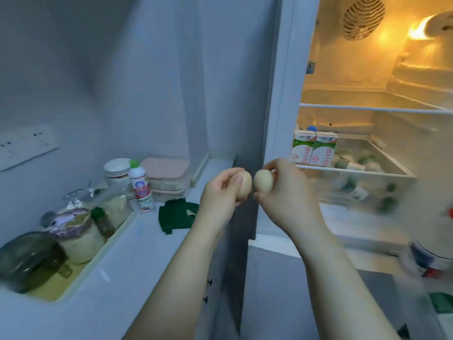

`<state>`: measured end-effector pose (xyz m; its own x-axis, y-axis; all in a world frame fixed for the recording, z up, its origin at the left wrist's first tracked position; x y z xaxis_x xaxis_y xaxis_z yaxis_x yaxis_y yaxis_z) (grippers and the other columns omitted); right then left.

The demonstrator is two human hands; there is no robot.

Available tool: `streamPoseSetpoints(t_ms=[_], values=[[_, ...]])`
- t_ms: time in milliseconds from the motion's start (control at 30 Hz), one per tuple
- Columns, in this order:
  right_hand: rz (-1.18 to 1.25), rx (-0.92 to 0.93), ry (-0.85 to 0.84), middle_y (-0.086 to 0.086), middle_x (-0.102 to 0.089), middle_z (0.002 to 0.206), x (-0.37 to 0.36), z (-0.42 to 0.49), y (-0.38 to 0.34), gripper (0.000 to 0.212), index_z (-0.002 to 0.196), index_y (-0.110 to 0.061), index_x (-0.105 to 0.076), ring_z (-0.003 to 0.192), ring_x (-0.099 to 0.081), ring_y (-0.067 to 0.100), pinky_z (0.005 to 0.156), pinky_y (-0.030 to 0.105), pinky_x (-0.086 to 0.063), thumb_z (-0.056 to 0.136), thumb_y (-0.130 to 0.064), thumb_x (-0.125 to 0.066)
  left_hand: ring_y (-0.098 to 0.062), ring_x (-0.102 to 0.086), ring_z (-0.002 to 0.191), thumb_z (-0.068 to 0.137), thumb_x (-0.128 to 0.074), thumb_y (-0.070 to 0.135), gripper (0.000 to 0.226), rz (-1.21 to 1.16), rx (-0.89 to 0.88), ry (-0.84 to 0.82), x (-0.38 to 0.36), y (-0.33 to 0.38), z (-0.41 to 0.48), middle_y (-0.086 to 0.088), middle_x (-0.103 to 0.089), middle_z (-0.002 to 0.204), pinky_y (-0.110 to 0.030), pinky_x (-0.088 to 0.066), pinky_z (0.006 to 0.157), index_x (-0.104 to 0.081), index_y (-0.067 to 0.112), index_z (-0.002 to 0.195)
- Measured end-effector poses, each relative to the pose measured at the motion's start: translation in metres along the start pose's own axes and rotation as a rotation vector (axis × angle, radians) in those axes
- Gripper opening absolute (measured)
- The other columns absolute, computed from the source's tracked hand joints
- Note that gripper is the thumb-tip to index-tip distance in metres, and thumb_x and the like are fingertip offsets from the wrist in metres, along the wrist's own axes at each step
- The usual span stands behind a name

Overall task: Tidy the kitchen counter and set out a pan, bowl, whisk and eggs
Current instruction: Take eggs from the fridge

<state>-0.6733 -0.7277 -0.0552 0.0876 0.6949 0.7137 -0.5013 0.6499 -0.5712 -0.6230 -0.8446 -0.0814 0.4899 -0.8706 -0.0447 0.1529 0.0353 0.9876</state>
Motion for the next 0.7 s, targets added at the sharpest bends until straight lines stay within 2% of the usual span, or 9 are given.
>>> streamPoseSetpoints(t_ms=[67,167,300,400,567,633,700], values=[[0.034,0.049,-0.056,-0.007,-0.058,0.090,-0.016,-0.023,-0.027,0.031,0.096,-0.030,-0.051,0.084,-0.060,0.024,0.072,0.038,-0.054,0.071,-0.029,-0.069,-0.027,-0.065,0.103,0.098,-0.047,0.014,0.018,0.017,-0.014,0.106,0.036,0.004,-0.027,-0.008,-0.066,0.107,-0.038,-0.052,0.088,-0.061,0.025,0.101],[0.096,0.111,-0.143,-0.009,-0.059,0.090,-0.030,-0.059,-0.059,0.033,0.097,-0.031,-0.051,0.085,-0.061,0.023,0.073,0.038,-0.054,0.070,-0.031,-0.070,-0.021,-0.063,0.089,0.098,-0.047,0.012,0.018,0.067,-0.037,0.224,0.074,0.016,-0.073,0.000,-0.066,0.092,-0.044,-0.050,0.091,-0.061,0.024,0.099],[0.184,0.213,-0.302,-0.005,-0.063,0.096,-0.028,-0.134,-0.107,0.032,0.102,-0.028,-0.056,0.095,-0.059,0.025,0.075,0.031,-0.047,0.074,-0.025,-0.073,-0.032,-0.063,0.104,0.096,-0.049,0.011,0.019,0.113,-0.028,0.399,0.128,0.028,-0.165,-0.016,-0.065,0.109,-0.041,-0.052,0.087,-0.062,0.026,0.095],[0.275,0.326,-0.426,-0.002,-0.064,0.107,-0.022,-0.212,-0.149,0.039,0.110,-0.024,-0.059,0.101,-0.057,0.024,0.072,0.027,-0.038,0.074,-0.021,-0.076,-0.031,-0.064,0.103,0.095,-0.052,0.014,0.017,0.146,0.000,0.567,0.173,0.033,-0.265,-0.014,-0.067,0.107,-0.042,-0.054,0.091,-0.064,0.026,0.096],[0.442,0.460,-0.677,-0.002,-0.064,0.098,-0.016,-0.358,-0.206,0.038,0.106,-0.025,-0.062,0.098,-0.059,0.023,0.077,0.028,-0.043,0.072,-0.017,-0.077,-0.029,-0.066,0.101,0.087,-0.061,0.019,0.015,0.226,0.054,0.846,0.221,0.044,-0.445,-0.007,-0.069,0.103,-0.049,-0.051,0.093,-0.068,0.032,0.084],[0.495,0.534,-0.791,-0.006,-0.061,0.092,-0.010,-0.420,-0.230,0.034,0.102,-0.028,-0.061,0.094,-0.059,0.020,0.078,0.029,-0.045,0.072,-0.019,-0.076,-0.026,-0.066,0.100,0.086,-0.063,0.019,0.016,0.259,0.079,0.964,0.235,0.051,-0.522,-0.004,-0.070,0.101,-0.046,-0.052,0.092,-0.069,0.033,0.082],[0.517,0.622,-0.913,-0.008,-0.060,0.094,-0.004,-0.482,-0.255,0.034,0.102,-0.028,-0.059,0.094,-0.059,0.018,0.079,0.029,-0.045,0.073,-0.021,-0.076,-0.028,-0.066,0.101,0.089,-0.061,0.013,0.019,0.253,0.092,1.104,0.249,0.060,-0.597,-0.005,-0.070,0.101,-0.044,-0.053,0.091,-0.067,0.031,0.085]])
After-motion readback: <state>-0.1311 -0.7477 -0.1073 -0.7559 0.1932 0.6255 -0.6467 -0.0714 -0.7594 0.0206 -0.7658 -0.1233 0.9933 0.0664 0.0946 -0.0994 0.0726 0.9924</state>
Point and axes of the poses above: each hand's wrist, its own z-axis towards the middle knuckle, its own x-axis out of the back of the hand, y = z × x, the point moved 2 cm from there along z, towards the middle knuckle
